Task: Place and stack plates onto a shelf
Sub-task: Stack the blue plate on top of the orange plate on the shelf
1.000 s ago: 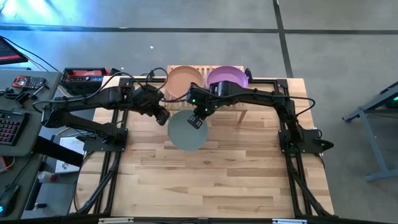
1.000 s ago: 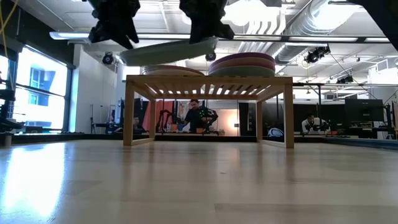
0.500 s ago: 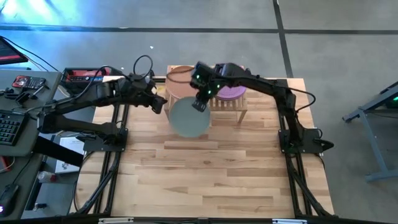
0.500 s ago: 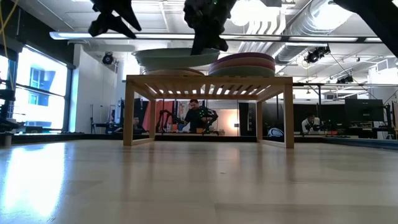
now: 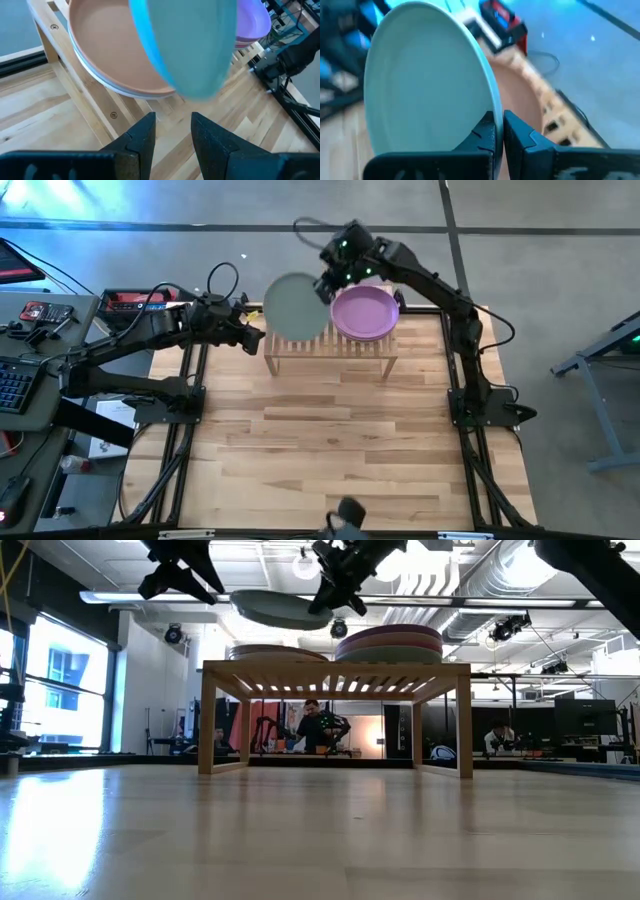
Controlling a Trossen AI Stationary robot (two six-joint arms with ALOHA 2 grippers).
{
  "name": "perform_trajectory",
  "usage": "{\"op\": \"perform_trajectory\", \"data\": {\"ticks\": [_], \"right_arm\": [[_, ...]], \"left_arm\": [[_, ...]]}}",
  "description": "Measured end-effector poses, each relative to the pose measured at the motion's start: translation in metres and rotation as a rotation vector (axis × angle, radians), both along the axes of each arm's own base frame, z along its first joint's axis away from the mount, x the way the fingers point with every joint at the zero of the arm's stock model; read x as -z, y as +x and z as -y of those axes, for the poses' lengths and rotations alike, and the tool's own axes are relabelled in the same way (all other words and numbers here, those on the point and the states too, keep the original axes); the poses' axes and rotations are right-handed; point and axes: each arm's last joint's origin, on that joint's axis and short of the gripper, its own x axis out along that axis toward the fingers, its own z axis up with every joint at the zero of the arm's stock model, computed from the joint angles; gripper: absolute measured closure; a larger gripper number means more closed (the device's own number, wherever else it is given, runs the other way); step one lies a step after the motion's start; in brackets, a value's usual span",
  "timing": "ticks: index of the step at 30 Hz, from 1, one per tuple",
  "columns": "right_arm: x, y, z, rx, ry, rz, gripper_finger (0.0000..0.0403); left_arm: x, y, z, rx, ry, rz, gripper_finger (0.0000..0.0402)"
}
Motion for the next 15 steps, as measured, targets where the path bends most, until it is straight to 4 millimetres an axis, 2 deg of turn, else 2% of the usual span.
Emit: {"op": "perform_trajectory", "data": {"ticks": [7,11,15], "right_arm": [[-0.01,-0.012,0.042,0.114,0.018,0.187,0.0403],[-0.011,-0.017,0.058,0.181,0.037,0.247,0.0403],[-0.004,-0.02,0.068,0.229,0.094,0.241,0.0403]], "left_arm": [[0.0,0.0,0.0,0.031,0.035,-0.021,0.0289],[0.0,0.0,0.0,0.021,0.044,-0.026,0.0289],[0.0,-0.001,-0.001,-0.004,0.063,-0.034,0.0289]]}}
